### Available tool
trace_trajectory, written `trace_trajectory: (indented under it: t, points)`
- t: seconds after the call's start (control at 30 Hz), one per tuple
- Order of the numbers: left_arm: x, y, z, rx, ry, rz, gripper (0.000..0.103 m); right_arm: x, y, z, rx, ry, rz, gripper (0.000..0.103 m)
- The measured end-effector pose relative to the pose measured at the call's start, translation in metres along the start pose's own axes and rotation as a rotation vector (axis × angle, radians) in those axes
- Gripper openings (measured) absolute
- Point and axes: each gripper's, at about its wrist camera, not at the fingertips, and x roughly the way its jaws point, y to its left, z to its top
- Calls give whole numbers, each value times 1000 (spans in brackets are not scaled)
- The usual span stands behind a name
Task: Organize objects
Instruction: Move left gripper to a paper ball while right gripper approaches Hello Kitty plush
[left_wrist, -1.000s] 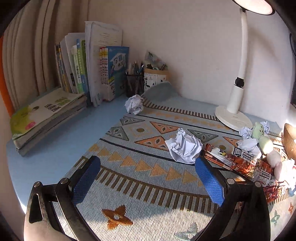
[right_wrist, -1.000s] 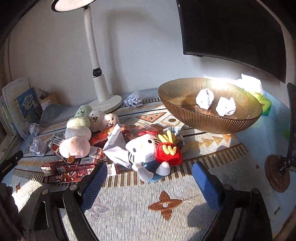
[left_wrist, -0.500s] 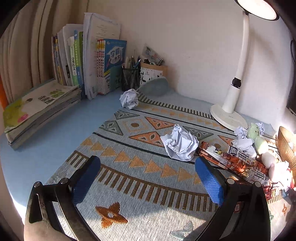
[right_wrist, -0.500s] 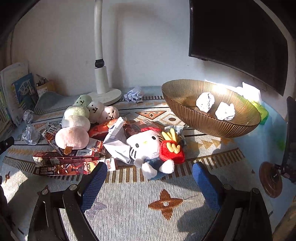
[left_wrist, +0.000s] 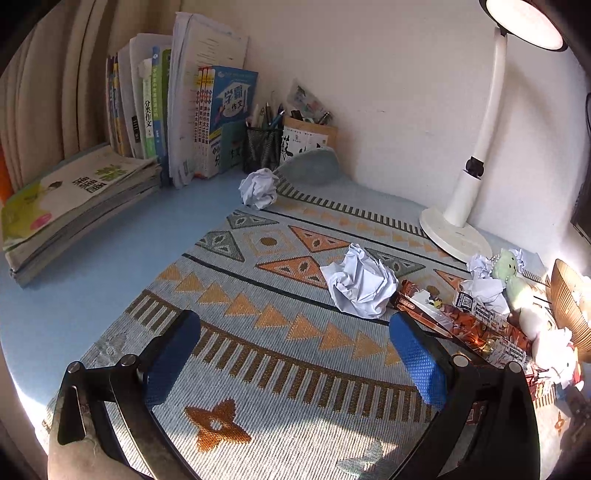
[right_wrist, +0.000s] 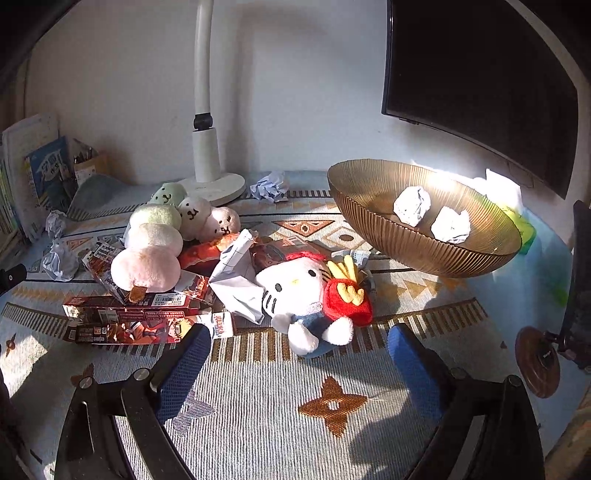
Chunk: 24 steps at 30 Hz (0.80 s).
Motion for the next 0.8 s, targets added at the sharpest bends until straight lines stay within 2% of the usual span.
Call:
trace_trajectory:
  t: [0.2,0.27,0.4,0.5,0.57,0.67,0.73,0.8]
  points:
    - [1,-3,-1,15,4,12,102,-2,1,0,6,-6,1,97]
    - [2,-9,-1,59,18,7,102,-2,0,0,5,-7,8,97]
    - [-6,-27,-5,176,34,-45,102,0,2,0,-6,2,18,97]
    - [-9,-35,-6,202,86,-149,102,0,3,0,-7,6,14,97]
    - [-9,-39,-2,222,104,-173,102,0,3,0,-5,7,15,97]
    - [1,-32,11,192,127,-169,102,1,2,0,-8,12,18,97]
    - [17,-19,24,130,165,-181,102,2,1,1,-9,20,21,97]
    - [38,-14,34,108,209,-175,102,3,0,1,-2,25,22,97]
